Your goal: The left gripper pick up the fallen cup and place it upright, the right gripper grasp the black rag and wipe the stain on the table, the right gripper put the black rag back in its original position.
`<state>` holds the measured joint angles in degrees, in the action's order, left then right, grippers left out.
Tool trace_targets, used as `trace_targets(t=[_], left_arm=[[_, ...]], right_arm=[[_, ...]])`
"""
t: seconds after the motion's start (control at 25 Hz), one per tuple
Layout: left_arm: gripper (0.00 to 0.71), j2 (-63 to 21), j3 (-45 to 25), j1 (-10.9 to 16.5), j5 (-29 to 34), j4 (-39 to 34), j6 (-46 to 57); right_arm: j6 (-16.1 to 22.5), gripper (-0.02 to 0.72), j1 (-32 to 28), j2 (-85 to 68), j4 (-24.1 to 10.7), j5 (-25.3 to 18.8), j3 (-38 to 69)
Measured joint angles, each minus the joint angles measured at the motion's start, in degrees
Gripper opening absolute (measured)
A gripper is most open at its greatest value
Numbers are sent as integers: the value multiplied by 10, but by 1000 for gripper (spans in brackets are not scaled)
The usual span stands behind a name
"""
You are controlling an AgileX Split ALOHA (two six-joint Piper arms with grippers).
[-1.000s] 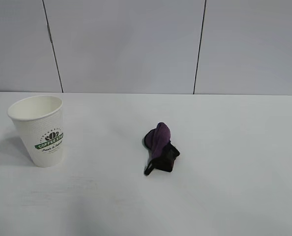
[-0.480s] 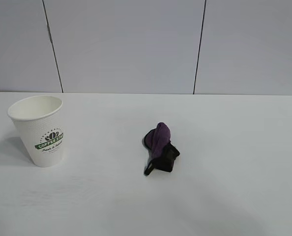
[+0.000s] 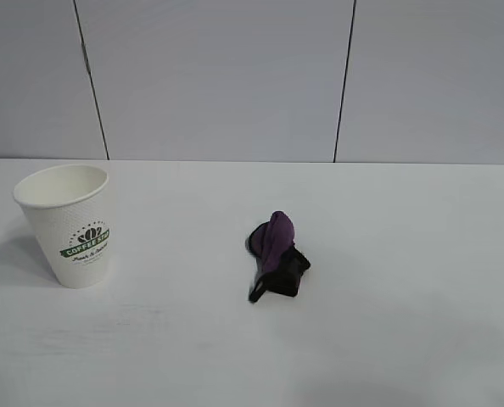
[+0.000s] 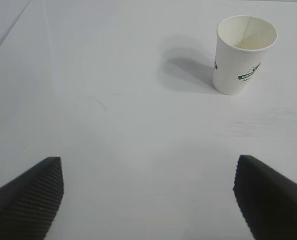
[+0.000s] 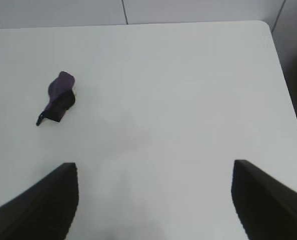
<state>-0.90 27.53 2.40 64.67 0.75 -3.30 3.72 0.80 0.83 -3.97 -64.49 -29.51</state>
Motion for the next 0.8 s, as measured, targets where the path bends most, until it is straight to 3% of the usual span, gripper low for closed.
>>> trace_targets(t=[0.8], left_arm=[[663, 0, 0, 0, 0, 0, 0]], right_arm=[[-5, 580, 8, -19, 4, 22, 27]])
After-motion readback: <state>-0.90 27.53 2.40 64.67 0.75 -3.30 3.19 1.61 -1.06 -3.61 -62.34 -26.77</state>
